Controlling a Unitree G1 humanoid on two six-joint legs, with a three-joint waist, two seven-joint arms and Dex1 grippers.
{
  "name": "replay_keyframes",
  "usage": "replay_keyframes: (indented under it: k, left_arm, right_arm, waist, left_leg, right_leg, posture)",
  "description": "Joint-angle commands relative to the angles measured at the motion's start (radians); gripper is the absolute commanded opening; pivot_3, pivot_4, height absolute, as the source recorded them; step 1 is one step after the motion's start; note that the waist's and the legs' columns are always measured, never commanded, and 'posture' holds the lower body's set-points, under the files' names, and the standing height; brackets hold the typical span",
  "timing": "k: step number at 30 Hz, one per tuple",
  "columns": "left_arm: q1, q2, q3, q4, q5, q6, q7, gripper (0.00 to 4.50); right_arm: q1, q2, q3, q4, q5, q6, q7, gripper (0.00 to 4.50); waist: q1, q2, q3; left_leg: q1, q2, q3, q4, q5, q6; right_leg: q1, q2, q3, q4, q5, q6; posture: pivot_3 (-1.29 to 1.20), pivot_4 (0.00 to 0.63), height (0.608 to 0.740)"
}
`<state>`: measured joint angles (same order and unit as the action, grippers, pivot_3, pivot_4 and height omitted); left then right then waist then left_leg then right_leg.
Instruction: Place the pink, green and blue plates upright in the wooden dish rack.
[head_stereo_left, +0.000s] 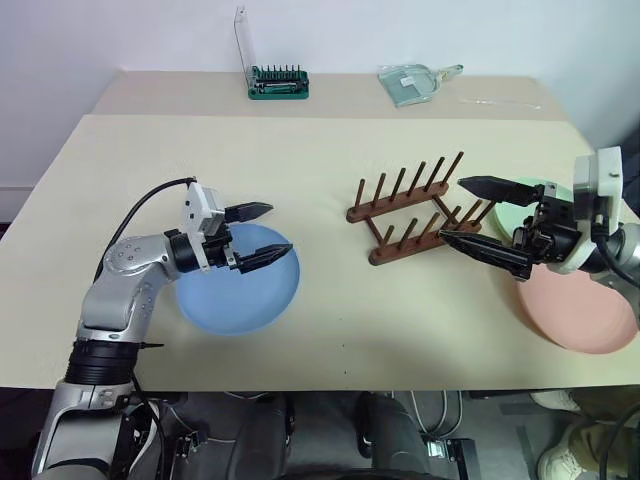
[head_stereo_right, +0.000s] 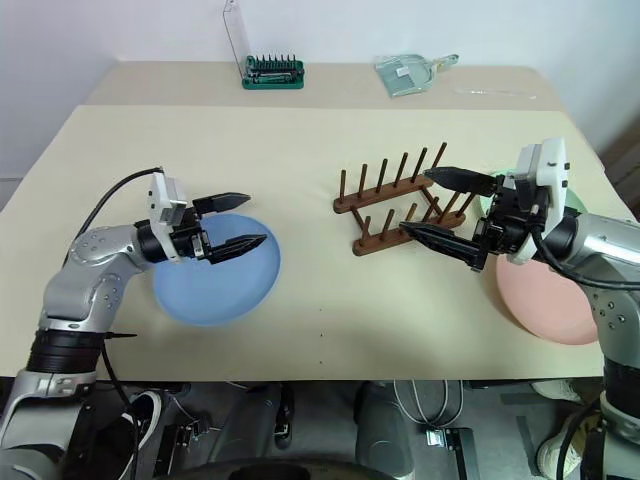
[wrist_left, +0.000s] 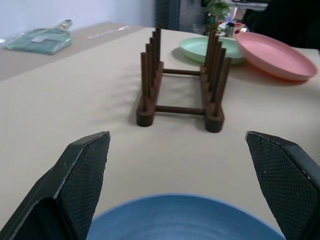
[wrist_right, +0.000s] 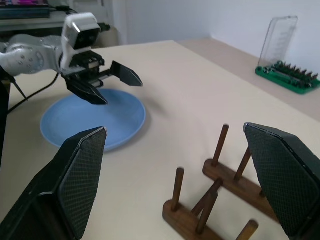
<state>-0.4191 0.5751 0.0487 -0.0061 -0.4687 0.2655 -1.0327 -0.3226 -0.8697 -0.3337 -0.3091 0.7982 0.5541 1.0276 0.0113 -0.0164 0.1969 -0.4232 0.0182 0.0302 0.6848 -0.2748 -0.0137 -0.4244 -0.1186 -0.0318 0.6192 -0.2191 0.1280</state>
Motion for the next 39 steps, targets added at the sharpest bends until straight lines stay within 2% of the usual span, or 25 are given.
replay_keyframes:
  k: [1,6,13,17,24,26,31,34,36,39]
  left_arm:
    - [-0.007,-0.012,0.037,-0.031,-0.025,-0.019,0.013,4.5]
    - [-0.004,-0.062,0.022,-0.077,-0.002,-0.031,0.078,4.5]
    - [-0.011,0.015,0.05,-0.074,-0.038,0.017,0.023,4.5]
    - [-0.039,0.018,0.028,-0.075,-0.013,0.017,0.037,4.5]
    - [-0.066,0.03,0.029,-0.065,-0.023,0.03,0.026,4.5]
    - [-0.086,0.028,0.0,-0.083,-0.027,0.078,0.028,4.5]
    - [-0.138,0.047,-0.126,-0.202,-0.085,0.324,-0.006,4.5]
    - [-0.179,0.024,-0.219,-0.23,-0.039,0.429,0.05,4.5]
    - [-0.199,-0.007,-0.277,-0.21,0.065,0.337,0.091,4.5]
    - [-0.247,-0.078,-0.345,-0.145,0.124,0.376,0.146,4.5]
  right_arm:
    - [-0.048,0.005,0.015,0.021,-0.011,-0.028,0.011,4.49]
    - [-0.091,0.018,0.047,0.07,-0.034,-0.055,0.041,4.49]
    - [-0.098,0.026,0.065,0.105,-0.089,-0.118,0.067,4.49]
    - [-0.118,0.037,0.066,0.159,-0.121,-0.17,0.078,4.49]
    - [-0.09,0.081,0.072,0.121,-0.12,-0.179,0.054,4.49]
    - [-0.078,0.089,0.07,0.126,-0.125,-0.193,0.054,4.49]
    - [-0.032,0.103,0.047,0.105,-0.132,-0.213,0.019,4.49]
    - [0.026,0.089,0.017,0.091,-0.139,-0.23,0.017,4.49]
    - [0.075,0.081,-0.011,0.071,-0.139,-0.231,0.016,4.49]
    - [0.177,0.053,-0.063,0.031,-0.159,-0.231,0.022,4.49]
  waist:
    - [0.0,0.0,0.0]
    - [0.004,0.0,0.0]
    - [0.0,0.0,0.0]
    - [0.004,0.0,0.0]
    - [0.0,0.0,0.0]
    - [0.003,0.0,0.0]
    - [0.002,0.0,0.0]
    - [0.003,0.0,0.0]
    - [0.005,0.0,0.0]
    - [0.003,0.0,0.0]
  left_leg:
    - [0.0,0.0,0.0,0.0,0.0,0.0]
    - [-0.001,0.0,0.0,0.001,0.0,0.0]
    - [0.0,0.0,0.0,0.001,0.0,0.0]
    - [0.0,0.0,0.0,0.001,0.0,0.0]
    - [0.0,0.0,0.0,0.0,0.0,0.0]
    - [0.0,0.0,0.0,0.001,0.0,0.0]
    - [0.0,0.0,0.0,0.001,0.0,0.0]
    - [0.0,0.0,0.0,0.001,0.0,0.0]
    - [0.0,0.0,0.0,0.001,0.0,0.0]
    - [0.0,-0.001,0.0,0.001,0.0,0.0]
  right_leg:
    - [0.0,0.0,0.0,0.0,0.0,0.0]
    - [0.0,0.0,0.0,0.0,0.0,0.0]
    - [0.0,0.0,0.0,0.0,0.0,0.0]
    - [0.0,0.0,0.0,0.0,0.0,0.0]
    - [0.0,0.0,0.0,0.0,0.0,0.0]
    - [0.0,0.0,0.0,0.0,0.0,0.0]
    - [0.001,0.0,0.0,0.0,0.0,0.0]
    - [0.001,0.0,0.0,0.0,0.0,0.0]
    - [0.001,0.0,0.0,0.0,0.0,0.0]
    - [0.001,0.0,0.0,0.0,0.0,0.0]
  posture:
    - [0.0,0.15,0.724]
    - [0.0,0.15,0.724]
    - [0.0,0.15,0.724]
    - [0.0,0.15,0.724]
    - [0.0,0.15,0.724]
    - [0.0,0.15,0.724]
    - [0.0,0.15,0.724]
    - [0.0,0.15,0.724]
    - [0.0,0.15,0.724]
    - [0.0,0.15,0.724]
